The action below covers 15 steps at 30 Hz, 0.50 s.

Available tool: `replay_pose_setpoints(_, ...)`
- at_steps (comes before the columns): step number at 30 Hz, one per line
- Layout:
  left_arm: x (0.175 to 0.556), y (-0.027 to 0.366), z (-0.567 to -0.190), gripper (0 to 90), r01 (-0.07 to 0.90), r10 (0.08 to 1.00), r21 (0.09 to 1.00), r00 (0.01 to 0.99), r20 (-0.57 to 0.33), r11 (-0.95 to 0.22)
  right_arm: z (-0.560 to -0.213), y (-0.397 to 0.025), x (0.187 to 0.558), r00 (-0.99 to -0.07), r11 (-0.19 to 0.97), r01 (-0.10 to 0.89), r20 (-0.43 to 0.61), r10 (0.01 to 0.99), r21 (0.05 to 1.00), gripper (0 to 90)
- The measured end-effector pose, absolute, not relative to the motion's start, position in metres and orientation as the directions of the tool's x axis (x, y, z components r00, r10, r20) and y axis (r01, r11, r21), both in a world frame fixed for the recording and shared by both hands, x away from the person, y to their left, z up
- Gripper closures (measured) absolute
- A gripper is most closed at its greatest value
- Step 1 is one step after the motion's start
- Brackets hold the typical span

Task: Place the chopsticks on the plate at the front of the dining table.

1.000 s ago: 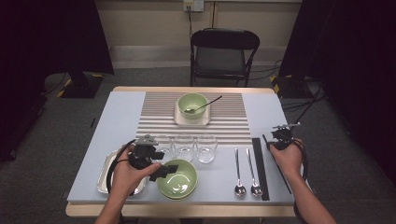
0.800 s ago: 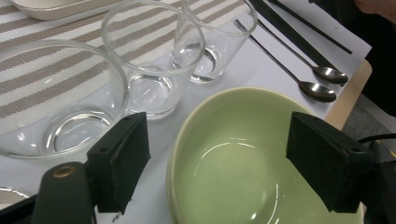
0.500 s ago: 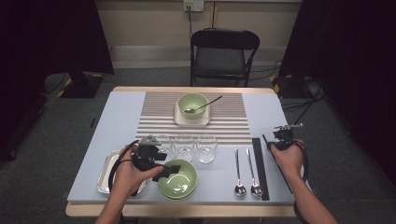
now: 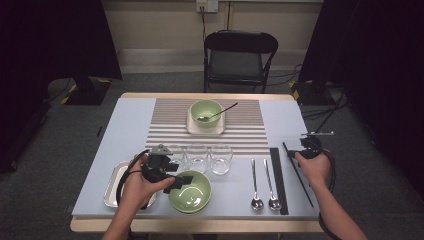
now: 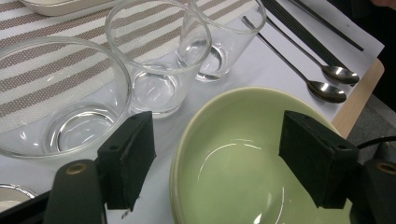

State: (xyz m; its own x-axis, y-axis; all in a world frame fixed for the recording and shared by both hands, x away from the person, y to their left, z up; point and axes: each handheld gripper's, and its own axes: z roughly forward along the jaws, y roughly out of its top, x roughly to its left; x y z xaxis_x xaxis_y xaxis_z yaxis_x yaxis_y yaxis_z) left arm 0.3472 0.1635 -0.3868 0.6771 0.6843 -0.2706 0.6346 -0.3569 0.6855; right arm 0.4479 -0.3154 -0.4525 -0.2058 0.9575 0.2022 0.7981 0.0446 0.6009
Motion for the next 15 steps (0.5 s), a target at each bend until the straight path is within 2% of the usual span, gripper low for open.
replay_pose_setpoints(15,0.347,0.163,-0.385,27.9,0.63,0.682,0.69,0.68,-0.269,-0.356,-0.424,-0.319,0.451,-0.229,0.021,0.759,0.236,0.944,0.651,86.5)
